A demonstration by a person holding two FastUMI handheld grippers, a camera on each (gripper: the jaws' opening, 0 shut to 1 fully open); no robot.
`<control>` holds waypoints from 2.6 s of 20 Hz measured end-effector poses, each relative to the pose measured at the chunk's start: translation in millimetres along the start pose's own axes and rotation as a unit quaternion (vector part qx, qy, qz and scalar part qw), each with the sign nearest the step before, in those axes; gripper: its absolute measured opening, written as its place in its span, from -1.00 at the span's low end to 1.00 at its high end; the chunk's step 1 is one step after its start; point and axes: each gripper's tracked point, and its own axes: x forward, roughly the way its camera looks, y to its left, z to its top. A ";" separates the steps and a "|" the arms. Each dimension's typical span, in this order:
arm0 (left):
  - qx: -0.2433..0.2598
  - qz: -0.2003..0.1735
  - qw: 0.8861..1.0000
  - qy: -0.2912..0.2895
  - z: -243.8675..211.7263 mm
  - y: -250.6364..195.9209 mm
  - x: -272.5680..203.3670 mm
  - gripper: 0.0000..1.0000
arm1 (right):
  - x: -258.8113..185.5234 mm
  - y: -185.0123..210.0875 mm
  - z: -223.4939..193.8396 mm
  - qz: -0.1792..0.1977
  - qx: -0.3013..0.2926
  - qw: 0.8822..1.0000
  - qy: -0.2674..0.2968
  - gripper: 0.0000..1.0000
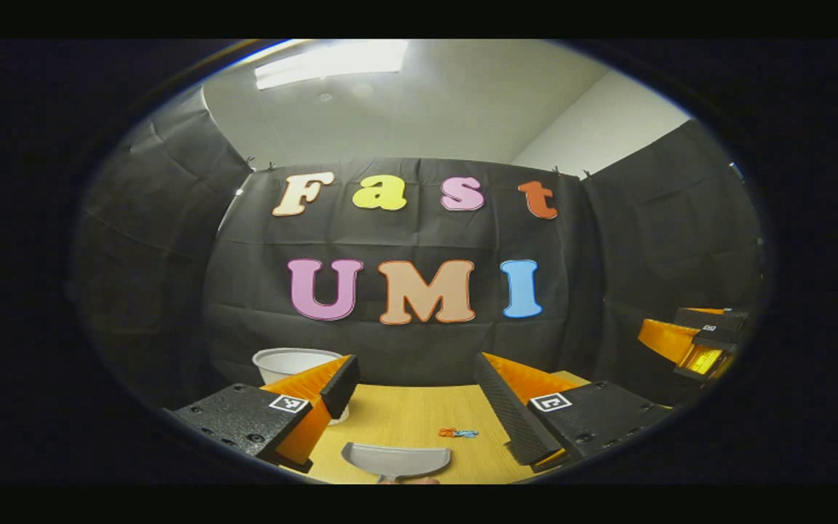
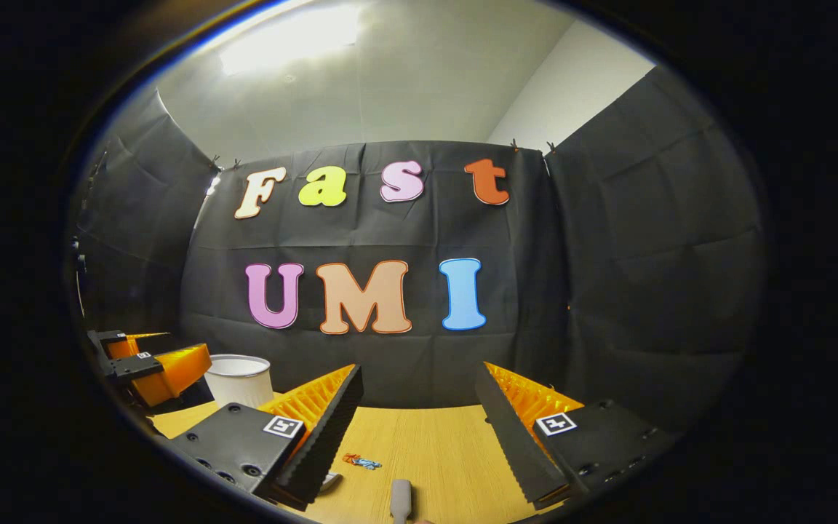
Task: Pick up the small broom and dustpan from the desktop, sweep the trash into the dustpan with the broom, and then empty the trash into the garbage bin.
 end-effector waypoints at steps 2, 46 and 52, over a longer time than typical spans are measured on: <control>-0.002 0.000 1.000 0.001 -0.5 0.0 -0.6 0.90 | -0.3 0.6 -0.1 0.000 0.001 1.000 0.000 0.99; 0.006 0.004 1.000 -0.005 4.5 1.5 3.3 0.89 | 3.2 2.6 3.9 -0.004 0.002 1.000 0.000 0.99; 0.003 0.005 1.000 -0.003 3.3 2.7 3.3 0.90 | 2.7 4.3 3.5 -0.003 0.001 1.000 0.000 0.99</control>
